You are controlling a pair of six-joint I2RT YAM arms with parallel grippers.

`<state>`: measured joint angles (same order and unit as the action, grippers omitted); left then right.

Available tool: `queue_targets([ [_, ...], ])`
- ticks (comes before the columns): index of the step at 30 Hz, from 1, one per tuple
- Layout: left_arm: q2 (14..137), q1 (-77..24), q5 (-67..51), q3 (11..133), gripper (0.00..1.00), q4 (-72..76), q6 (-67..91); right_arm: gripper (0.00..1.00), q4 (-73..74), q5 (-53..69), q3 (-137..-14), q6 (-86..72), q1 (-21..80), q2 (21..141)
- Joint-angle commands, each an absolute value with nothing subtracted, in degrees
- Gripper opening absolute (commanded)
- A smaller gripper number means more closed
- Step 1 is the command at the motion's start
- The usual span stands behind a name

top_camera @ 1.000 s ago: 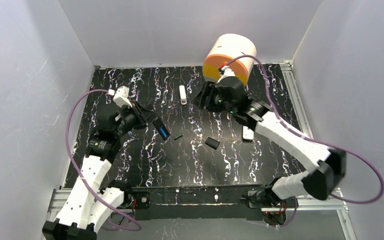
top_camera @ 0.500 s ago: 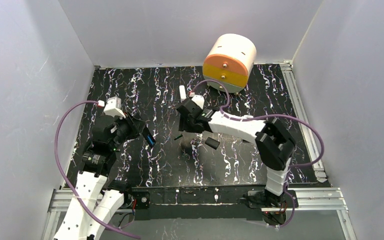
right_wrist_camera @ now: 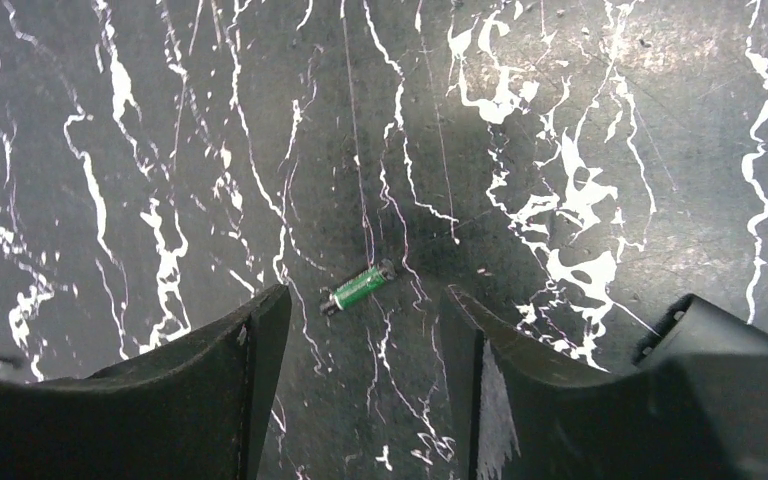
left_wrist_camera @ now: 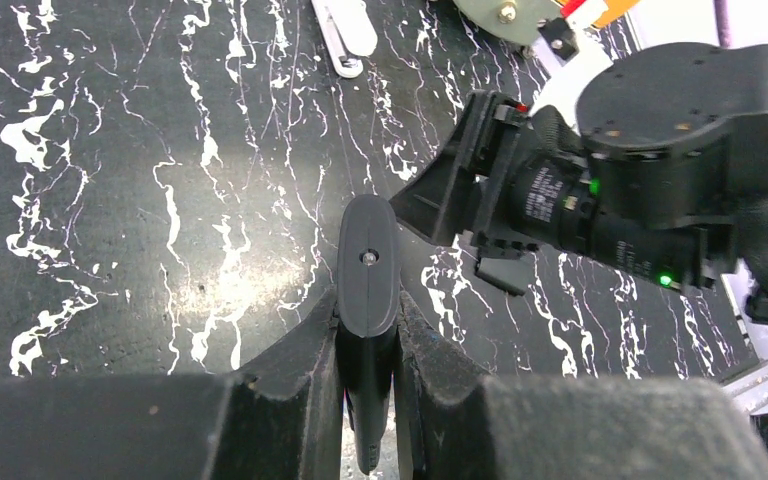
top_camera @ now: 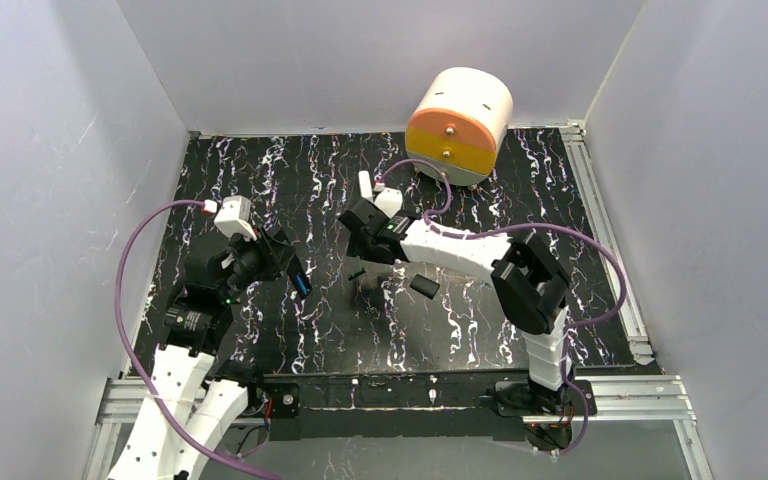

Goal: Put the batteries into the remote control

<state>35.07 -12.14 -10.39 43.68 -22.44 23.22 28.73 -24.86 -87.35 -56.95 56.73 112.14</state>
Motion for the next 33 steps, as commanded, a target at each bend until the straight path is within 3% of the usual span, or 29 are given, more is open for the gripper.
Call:
queue_targets([
  [1,34.07,-11.95,-12.26,43.41,0.00,-20.97,22.10,0.64,32.86,-28.52,-92.19,-63.89,57.31,116.39],
  [14,33.45,-11.95,-10.99,42.47,0.00,-20.79,22.12,0.53,35.44,-26.43,-95.38,-67.82,57.90,121.32],
  [25,33.39,-11.95,-4.38,42.52,0.00,-22.99,22.83,0.54,38.31,-26.10,-98.78,-67.22,59.63,124.99],
  [33,32.90,-11.95,-3.91,41.97,0.00,-22.85,23.27,0.48,41.51,-26.43,-102.19,-63.53,59.99,127.36],
])
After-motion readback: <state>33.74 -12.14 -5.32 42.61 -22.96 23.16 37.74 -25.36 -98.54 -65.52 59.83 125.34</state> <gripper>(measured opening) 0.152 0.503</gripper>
